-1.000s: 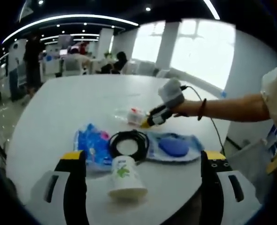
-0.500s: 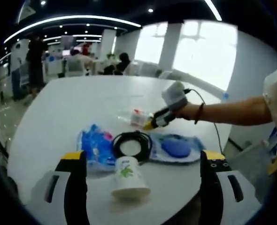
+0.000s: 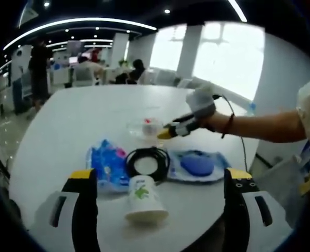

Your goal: Arrange the tabletop items into an orderly group along one side of the table until the central work area is clear of visible clutter.

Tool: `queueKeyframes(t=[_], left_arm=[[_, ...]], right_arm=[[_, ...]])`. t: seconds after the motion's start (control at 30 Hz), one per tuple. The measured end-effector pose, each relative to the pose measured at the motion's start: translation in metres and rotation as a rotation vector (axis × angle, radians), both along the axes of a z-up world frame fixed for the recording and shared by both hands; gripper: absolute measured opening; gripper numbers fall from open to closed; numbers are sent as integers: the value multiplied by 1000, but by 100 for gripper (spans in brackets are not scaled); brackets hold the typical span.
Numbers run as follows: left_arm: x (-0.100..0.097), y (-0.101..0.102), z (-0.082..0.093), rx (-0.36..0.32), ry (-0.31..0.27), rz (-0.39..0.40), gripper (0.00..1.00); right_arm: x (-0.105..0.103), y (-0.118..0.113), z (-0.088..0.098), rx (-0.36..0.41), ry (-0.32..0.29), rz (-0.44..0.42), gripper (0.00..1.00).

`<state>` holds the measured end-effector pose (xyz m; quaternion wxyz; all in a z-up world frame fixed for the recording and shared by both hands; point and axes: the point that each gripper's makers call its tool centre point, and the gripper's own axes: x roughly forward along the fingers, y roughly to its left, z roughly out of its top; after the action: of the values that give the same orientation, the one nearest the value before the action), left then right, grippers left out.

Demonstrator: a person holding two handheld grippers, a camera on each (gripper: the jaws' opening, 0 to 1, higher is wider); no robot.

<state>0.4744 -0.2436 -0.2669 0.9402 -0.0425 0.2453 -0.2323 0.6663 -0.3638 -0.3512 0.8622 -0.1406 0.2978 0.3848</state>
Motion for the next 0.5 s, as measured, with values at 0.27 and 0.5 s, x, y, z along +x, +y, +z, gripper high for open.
queueKeyframes(t=[0.27,0.5], left_arm=[[0,1,-1,3,0,-1,97],[-1,0,0,4,-4,-7,97]], right_arm=[[-2,13,26,43,-71,35,31],[1,20,51,116,-112,32,30]])
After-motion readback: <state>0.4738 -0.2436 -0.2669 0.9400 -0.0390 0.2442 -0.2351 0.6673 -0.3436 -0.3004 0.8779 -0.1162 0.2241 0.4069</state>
